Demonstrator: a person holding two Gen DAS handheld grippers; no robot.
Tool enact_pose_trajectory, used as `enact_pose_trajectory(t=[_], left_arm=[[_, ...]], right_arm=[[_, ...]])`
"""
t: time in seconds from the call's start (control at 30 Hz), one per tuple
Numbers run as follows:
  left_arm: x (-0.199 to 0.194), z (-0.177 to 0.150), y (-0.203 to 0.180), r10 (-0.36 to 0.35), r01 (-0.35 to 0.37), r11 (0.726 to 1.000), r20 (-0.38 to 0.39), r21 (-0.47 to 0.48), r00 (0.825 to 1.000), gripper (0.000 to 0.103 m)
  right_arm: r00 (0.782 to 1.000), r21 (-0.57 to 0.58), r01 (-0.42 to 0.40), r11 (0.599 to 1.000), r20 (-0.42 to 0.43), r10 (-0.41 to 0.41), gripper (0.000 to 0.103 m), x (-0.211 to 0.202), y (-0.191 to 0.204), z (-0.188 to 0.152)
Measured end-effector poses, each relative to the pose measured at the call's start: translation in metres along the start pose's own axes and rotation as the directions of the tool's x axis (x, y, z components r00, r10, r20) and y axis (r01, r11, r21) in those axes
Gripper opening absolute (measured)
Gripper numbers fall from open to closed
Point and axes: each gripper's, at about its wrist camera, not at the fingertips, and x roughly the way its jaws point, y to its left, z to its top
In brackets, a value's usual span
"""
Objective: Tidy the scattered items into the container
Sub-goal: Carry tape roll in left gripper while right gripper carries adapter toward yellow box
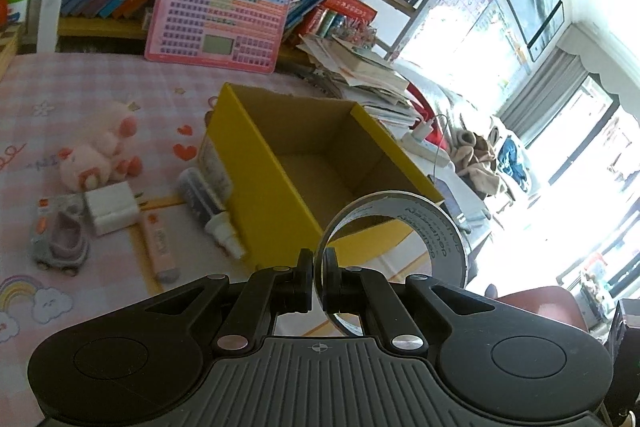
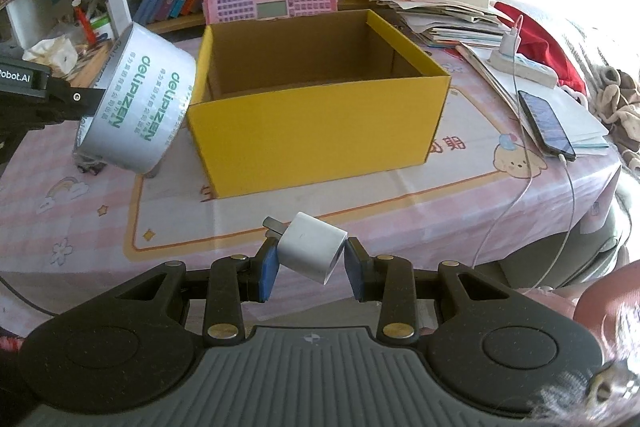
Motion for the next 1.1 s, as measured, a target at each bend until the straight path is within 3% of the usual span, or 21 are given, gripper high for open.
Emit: enact_pose_trajectory(t=[0.73, 1.1], left_arm=[[0.053, 0.022, -0.039, 0.091, -0.088, 0.995, 0.076, -0.042, 0.993, 0.003], [0.075, 0.042, -0.049, 0.183, -0.182, 0.983, 0.108, -0.017, 0.977, 0.003]], right_arm=[[0.994, -0.086, -0.082, 0.993, 0.067, 0.088, 0.033, 0.025, -0.073, 0.056], [0.973, -0.173, -0.174, 0.969, 0.123, 0.197, 0.033, 0.042, -0.094, 0.103]])
